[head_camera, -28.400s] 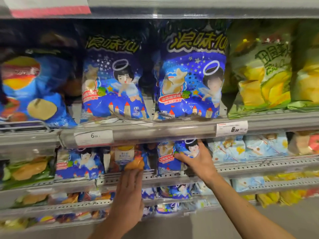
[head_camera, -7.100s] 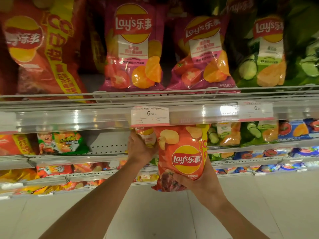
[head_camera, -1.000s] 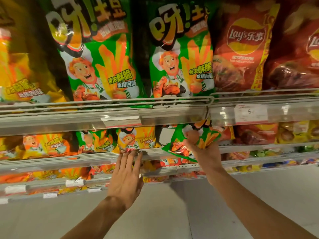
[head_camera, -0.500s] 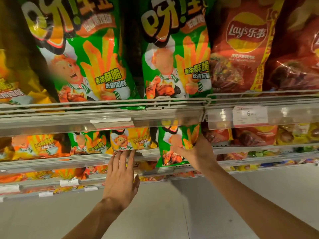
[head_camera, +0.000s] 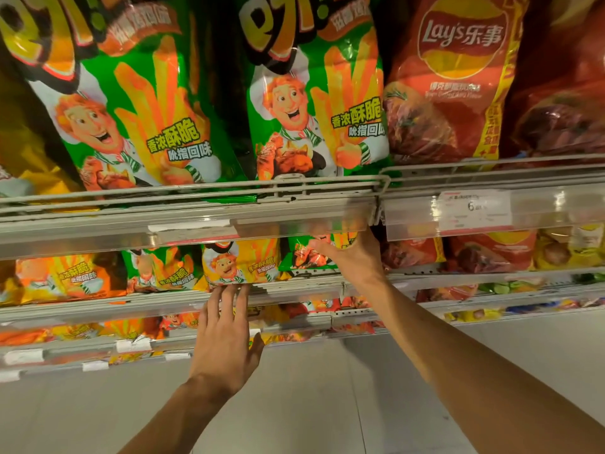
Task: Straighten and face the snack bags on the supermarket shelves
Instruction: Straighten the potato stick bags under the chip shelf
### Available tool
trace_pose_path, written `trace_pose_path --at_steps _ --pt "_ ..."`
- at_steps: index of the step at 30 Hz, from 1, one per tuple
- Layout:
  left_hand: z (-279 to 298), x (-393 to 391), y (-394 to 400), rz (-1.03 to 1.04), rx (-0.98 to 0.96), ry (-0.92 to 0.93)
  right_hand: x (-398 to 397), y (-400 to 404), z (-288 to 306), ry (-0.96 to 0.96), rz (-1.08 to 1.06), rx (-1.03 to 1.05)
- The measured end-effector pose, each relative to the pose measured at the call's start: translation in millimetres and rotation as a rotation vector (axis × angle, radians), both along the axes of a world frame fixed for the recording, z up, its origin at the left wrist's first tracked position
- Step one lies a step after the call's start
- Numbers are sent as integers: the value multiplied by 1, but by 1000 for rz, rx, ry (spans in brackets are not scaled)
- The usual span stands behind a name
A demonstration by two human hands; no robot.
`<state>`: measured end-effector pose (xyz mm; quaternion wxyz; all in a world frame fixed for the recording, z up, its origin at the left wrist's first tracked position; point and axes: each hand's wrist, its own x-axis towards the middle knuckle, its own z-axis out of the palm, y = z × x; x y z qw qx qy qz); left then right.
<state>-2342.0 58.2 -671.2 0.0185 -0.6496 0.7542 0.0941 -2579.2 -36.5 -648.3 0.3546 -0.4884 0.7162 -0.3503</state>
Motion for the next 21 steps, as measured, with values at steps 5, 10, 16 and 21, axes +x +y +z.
trace_pose_path --at_steps 5,10,16,21 --pt "-2 0 1 -1 0 -42 -5 16 -17 105 40 -54" --pt "1 -3 4 -22 -50 -82 -2 10 -18 113 68 57" --pt "-1 4 5 -58 -4 -90 -8 31 -26 220 80 7" --pt "-7 24 20 -126 -16 36 4 68 -25 333 22 -201"
